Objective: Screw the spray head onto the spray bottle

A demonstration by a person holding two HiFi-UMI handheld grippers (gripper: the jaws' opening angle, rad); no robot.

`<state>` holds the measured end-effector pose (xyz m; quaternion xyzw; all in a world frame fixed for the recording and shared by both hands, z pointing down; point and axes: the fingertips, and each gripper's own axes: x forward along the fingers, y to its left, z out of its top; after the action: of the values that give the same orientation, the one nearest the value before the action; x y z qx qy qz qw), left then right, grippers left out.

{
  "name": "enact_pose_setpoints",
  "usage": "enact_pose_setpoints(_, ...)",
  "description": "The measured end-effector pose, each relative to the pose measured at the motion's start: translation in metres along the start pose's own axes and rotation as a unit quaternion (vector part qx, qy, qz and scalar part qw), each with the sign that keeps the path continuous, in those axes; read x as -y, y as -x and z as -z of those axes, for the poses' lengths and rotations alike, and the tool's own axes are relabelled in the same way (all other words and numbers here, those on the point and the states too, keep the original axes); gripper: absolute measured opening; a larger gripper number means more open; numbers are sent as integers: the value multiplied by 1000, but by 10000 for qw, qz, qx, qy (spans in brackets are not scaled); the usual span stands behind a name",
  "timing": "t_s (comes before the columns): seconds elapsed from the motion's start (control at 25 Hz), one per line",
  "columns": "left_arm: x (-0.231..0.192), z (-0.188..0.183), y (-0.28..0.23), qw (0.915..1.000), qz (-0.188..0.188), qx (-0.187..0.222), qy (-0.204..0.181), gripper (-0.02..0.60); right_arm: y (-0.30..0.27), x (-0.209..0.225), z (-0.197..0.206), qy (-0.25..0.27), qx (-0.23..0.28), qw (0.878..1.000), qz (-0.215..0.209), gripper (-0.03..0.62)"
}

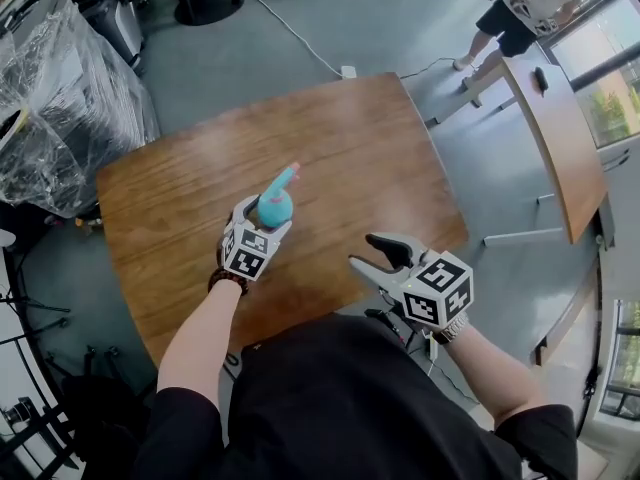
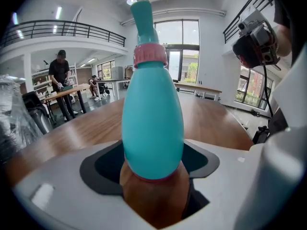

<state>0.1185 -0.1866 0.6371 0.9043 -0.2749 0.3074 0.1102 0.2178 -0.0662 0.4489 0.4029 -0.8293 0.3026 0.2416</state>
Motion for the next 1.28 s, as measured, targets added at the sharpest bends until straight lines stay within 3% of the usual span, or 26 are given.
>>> enact_pose_setpoints(0.52, -1, 4, -4, 9997, -119, -143, -174, 428, -16, 4, -3, 37, 101, 9997, -240, 196)
enact_pose_setpoints(0.8, -5, 0, 35, 9995, -160, 18, -261, 432, -30, -11, -11, 181, 373, 9991, -84, 173)
enact_pose_setpoints(1.08, 6, -51, 116, 9969, -83, 784, -60, 334, -44, -39, -31, 335, 1027, 9936, 331, -2)
enact_pose_setpoints(1.28, 29, -87, 158, 9913, 189, 1301, -95, 248, -60, -62, -35, 342, 1215, 9908, 494, -6)
